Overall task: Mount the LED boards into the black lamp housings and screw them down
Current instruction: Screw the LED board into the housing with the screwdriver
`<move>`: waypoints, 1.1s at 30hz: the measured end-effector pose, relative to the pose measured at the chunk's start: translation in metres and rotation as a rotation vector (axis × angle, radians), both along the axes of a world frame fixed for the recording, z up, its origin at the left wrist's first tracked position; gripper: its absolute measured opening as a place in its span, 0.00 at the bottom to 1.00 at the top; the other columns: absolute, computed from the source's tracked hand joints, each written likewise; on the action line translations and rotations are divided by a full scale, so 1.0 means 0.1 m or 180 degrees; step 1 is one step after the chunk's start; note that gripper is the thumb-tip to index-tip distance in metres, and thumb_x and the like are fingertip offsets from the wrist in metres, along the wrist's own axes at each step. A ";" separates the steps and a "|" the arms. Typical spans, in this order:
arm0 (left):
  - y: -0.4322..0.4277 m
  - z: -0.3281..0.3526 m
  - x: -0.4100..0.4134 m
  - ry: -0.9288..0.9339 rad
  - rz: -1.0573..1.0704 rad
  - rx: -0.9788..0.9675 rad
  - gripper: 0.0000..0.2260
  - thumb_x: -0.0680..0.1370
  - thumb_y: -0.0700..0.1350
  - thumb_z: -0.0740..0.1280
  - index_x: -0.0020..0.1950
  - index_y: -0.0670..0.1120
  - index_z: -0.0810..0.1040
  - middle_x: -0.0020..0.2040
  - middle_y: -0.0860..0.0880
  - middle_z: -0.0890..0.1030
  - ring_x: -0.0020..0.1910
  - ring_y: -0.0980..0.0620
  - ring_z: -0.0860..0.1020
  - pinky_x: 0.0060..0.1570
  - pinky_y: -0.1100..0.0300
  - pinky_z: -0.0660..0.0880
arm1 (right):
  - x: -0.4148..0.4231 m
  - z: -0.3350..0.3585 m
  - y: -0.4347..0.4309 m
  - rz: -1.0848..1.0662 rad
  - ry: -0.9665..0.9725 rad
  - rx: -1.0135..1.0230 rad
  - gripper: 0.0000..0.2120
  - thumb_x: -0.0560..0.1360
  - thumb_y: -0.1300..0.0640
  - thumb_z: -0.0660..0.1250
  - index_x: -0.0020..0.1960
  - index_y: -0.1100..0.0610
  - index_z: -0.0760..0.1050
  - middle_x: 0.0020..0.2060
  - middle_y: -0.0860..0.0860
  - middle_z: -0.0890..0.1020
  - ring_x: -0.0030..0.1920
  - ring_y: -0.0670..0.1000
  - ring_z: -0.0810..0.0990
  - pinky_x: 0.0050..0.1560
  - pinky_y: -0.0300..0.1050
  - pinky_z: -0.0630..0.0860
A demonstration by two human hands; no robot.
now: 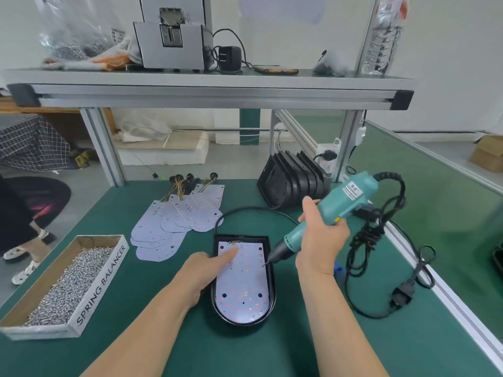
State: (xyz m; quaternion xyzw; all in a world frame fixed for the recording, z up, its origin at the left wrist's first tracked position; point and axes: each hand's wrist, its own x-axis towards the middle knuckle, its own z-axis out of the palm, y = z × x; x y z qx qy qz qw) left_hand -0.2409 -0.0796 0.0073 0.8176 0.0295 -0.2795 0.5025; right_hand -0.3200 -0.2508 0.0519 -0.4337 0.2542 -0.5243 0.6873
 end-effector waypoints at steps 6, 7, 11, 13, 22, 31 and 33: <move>0.30 -0.02 -0.04 0.0508 0.1046 -0.1587 0.07 0.81 0.33 0.60 0.43 0.38 0.72 0.36 0.43 0.71 0.33 0.49 0.70 0.34 0.59 0.68 | -0.17 -0.11 0.09 -0.0127 -0.0022 0.0584 0.12 0.70 0.51 0.76 0.39 0.52 0.72 0.26 0.46 0.77 0.29 0.49 0.73 0.40 0.48 0.70; 0.37 0.01 -0.06 0.0599 0.1222 -0.1952 0.09 0.79 0.27 0.56 0.45 0.35 0.73 0.39 0.41 0.72 0.36 0.48 0.72 0.36 0.58 0.71 | -0.20 -0.11 0.11 -0.0136 -0.0025 0.0615 0.13 0.69 0.49 0.76 0.39 0.52 0.72 0.26 0.46 0.77 0.30 0.49 0.73 0.40 0.48 0.70; 0.55 0.12 -0.21 0.0756 0.1297 -0.2836 0.14 0.79 0.23 0.50 0.54 0.30 0.73 0.48 0.37 0.76 0.44 0.45 0.80 0.34 0.61 0.81 | -0.30 -0.06 0.19 -0.0158 -0.0094 0.0723 0.14 0.69 0.48 0.76 0.39 0.51 0.71 0.27 0.47 0.77 0.30 0.49 0.72 0.38 0.47 0.70; 0.58 0.18 -0.35 0.0816 0.1118 -0.2947 0.11 0.81 0.26 0.53 0.55 0.30 0.74 0.45 0.37 0.80 0.38 0.48 0.84 0.33 0.64 0.81 | -0.36 -0.03 0.23 -0.0157 -0.0141 0.0766 0.14 0.70 0.48 0.76 0.41 0.50 0.71 0.27 0.47 0.76 0.30 0.48 0.72 0.37 0.45 0.70; 0.42 0.32 -0.78 0.0910 0.0704 -0.2464 0.08 0.79 0.42 0.69 0.46 0.37 0.79 0.30 0.47 0.78 0.22 0.58 0.72 0.20 0.70 0.70 | -0.54 0.20 0.41 -0.0059 -0.0474 0.0957 0.12 0.74 0.51 0.74 0.45 0.52 0.71 0.28 0.47 0.75 0.29 0.45 0.73 0.27 0.34 0.69; 0.34 0.33 -0.90 0.1407 0.0767 -0.2911 0.07 0.74 0.32 0.68 0.41 0.32 0.85 0.41 0.37 0.84 0.27 0.53 0.79 0.20 0.68 0.70 | -0.60 0.24 0.51 -0.0037 -0.0629 0.0937 0.12 0.76 0.53 0.73 0.42 0.52 0.70 0.27 0.45 0.75 0.29 0.44 0.74 0.30 0.35 0.71; 0.34 0.31 -0.90 0.1404 0.0710 -0.2855 0.06 0.73 0.31 0.68 0.45 0.31 0.84 0.43 0.35 0.84 0.28 0.52 0.80 0.21 0.68 0.72 | -0.61 0.25 0.50 -0.0051 -0.0634 0.0938 0.12 0.75 0.52 0.73 0.43 0.52 0.70 0.28 0.46 0.75 0.30 0.44 0.73 0.32 0.36 0.71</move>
